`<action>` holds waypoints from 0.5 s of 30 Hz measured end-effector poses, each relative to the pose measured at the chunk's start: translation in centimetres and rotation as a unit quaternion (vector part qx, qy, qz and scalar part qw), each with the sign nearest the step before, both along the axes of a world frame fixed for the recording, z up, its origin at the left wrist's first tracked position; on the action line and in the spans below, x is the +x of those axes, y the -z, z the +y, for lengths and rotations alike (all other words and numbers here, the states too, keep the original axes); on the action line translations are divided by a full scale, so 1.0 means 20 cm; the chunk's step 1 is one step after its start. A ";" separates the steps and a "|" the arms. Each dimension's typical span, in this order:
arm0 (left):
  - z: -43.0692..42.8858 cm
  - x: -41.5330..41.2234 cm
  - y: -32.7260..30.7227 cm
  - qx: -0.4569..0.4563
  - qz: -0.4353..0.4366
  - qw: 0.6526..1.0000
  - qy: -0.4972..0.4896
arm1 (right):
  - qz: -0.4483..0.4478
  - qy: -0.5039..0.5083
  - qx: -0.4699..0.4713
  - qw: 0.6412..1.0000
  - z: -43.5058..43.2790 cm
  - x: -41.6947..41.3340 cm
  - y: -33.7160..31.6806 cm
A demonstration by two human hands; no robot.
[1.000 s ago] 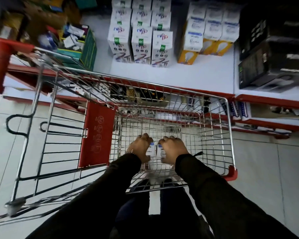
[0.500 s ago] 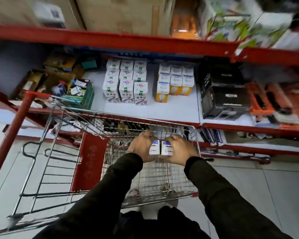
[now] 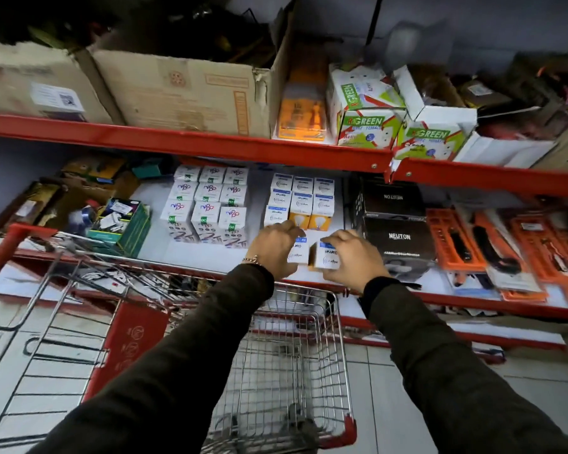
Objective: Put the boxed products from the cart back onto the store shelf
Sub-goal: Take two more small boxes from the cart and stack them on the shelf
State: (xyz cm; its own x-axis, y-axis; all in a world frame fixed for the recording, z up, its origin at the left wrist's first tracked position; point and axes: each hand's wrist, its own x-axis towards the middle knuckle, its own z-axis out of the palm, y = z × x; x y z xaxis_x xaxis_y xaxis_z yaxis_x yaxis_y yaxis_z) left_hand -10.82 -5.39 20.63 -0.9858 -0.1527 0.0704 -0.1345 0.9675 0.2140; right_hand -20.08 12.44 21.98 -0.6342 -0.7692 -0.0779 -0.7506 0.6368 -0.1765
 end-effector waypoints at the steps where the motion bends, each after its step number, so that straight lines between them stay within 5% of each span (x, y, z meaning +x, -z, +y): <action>1: -0.01 -0.05 0.01 -0.010 -0.006 1.000 -0.007 | 0.000 0.004 0.006 1.000 -0.02 -0.04 0.00; 15: -0.04 -0.45 0.34 -0.087 -0.106 0.990 -0.033 | -0.035 0.027 0.047 0.998 -0.25 -0.36 0.28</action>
State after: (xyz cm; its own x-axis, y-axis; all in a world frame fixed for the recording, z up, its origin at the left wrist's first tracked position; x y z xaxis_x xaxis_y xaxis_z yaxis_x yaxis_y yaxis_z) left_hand -19.85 -6.12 13.82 -0.9698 -0.2201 -0.1052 -0.2218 0.9751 0.0047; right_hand -27.20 7.39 16.29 -0.6653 -0.7213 -0.1928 -0.7025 0.6922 -0.1653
